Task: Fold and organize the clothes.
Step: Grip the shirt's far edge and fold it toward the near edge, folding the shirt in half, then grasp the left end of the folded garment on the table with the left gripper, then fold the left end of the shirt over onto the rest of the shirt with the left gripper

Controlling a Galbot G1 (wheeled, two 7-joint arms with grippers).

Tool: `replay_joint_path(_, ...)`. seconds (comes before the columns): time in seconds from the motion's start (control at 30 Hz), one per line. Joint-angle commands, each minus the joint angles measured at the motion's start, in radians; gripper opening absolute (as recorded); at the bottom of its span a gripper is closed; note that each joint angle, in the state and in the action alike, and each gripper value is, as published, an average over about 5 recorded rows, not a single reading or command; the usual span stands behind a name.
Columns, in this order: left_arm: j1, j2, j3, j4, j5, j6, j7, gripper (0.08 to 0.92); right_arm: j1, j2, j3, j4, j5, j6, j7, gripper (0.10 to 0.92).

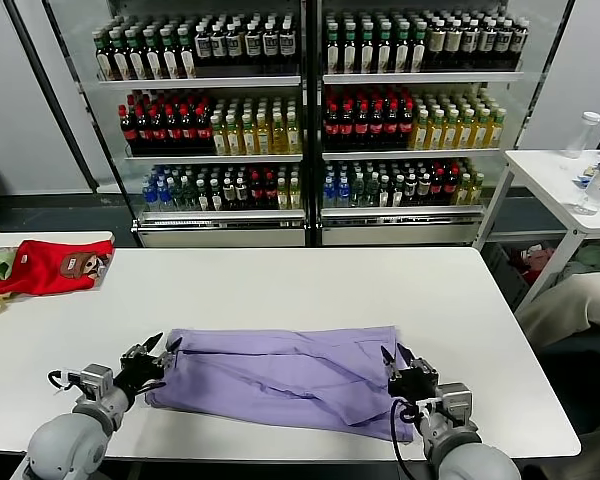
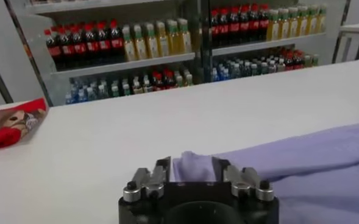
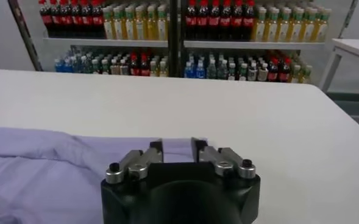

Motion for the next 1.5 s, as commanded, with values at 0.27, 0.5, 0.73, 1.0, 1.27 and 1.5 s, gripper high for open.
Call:
replay_joint_path(0.27, -0.039, -0.084, 0.066, -0.009, -0.215, 0.160, -0.297, 0.777, -0.065, 0.010, 0.004, 0.058, -0.086, -0.004, -0.017, 0.758)
replay_joint_path(0.5, -0.024, -0.087, 0.066, -0.030, -0.236, 0.161, -0.280, 0.730, -0.059, 0.016, -0.008, 0.045, -0.108, -0.004, -0.024, 0.822)
replay_joint_path(0.73, -0.022, -0.099, 0.078, -0.028, -0.214, 0.161, -0.280, 0.531, -0.060, 0.018, -0.012, 0.038, -0.117, -0.004, -0.026, 0.823)
replay_joint_path(1.0, -0.025, -0.098, 0.059, -0.052, -0.042, 0.161, -0.324, 0.297, -0.060, 0.019, -0.012, 0.038, -0.124, -0.004, -0.028, 0.823)
replay_joint_path(1.27, 0.005, -0.022, -0.194, -0.093, 0.146, 0.168, -0.382, 0.116, -0.057, 0.011, -0.001, 0.043, -0.128, -0.004, -0.029, 0.823)
replay_joint_path(1.5, 0.048, 0.022, -0.359, -0.085, 0.146, 0.175, -0.363, 0.112, -0.043, 0.011, 0.001, 0.038, -0.128, -0.004, -0.030, 0.823)
